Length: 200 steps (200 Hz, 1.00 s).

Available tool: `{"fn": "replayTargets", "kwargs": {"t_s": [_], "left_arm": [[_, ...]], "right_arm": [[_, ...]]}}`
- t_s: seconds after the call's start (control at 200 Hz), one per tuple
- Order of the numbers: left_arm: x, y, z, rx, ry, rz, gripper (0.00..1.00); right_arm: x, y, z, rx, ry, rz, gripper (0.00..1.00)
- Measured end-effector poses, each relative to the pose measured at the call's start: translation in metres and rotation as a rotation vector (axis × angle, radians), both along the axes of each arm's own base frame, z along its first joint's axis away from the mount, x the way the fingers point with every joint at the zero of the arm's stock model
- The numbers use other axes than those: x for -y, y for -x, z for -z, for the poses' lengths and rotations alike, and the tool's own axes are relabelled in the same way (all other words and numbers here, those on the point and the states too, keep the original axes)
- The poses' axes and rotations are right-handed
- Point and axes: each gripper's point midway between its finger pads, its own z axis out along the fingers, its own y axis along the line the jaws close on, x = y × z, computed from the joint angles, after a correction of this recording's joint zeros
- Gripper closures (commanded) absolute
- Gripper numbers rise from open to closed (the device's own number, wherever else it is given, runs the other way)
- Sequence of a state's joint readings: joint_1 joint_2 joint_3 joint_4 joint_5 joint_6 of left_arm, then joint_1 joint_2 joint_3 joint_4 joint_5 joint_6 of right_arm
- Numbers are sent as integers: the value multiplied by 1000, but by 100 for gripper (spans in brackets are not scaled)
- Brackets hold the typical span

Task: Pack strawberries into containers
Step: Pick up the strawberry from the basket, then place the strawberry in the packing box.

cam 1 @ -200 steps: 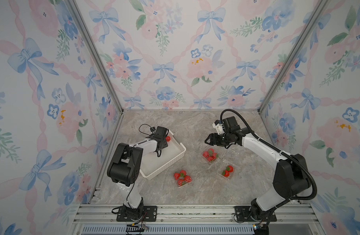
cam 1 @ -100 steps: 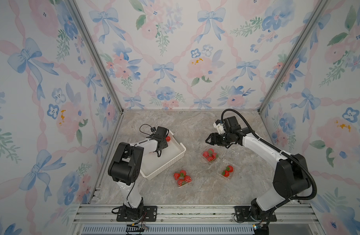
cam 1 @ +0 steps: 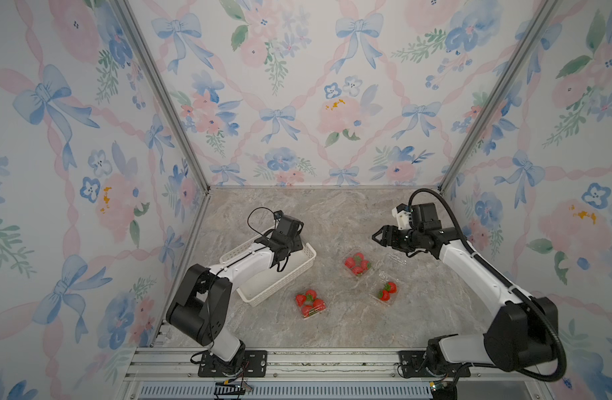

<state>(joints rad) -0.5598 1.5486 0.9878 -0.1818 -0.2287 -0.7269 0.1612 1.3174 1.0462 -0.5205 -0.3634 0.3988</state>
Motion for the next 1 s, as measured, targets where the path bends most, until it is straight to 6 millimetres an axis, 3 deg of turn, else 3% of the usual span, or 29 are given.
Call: {"fn": "replayTargets", "kwargs": {"t_s": [0.175, 0.325, 0.43, 0.54, 0.735, 1.0], "left_arm": [[86, 39, -23, 37, 48, 199, 66], [164, 72, -41, 68, 83, 363, 66], [210, 99, -37, 62, 82, 464, 66], [249, 130, -19, 39, 59, 558, 66], [278, 160, 13, -1, 10, 637, 66], [283, 159, 42, -29, -37, 638, 65]], "right_arm": [[46, 21, -10, 47, -9, 143, 29], [69, 41, 5, 8, -11, 225, 29], [80, 52, 26, -53, -9, 266, 29], [88, 63, 45, -117, -9, 298, 29], [98, 72, 58, -162, -9, 328, 29], [95, 79, 66, -181, -21, 314, 29]]}}
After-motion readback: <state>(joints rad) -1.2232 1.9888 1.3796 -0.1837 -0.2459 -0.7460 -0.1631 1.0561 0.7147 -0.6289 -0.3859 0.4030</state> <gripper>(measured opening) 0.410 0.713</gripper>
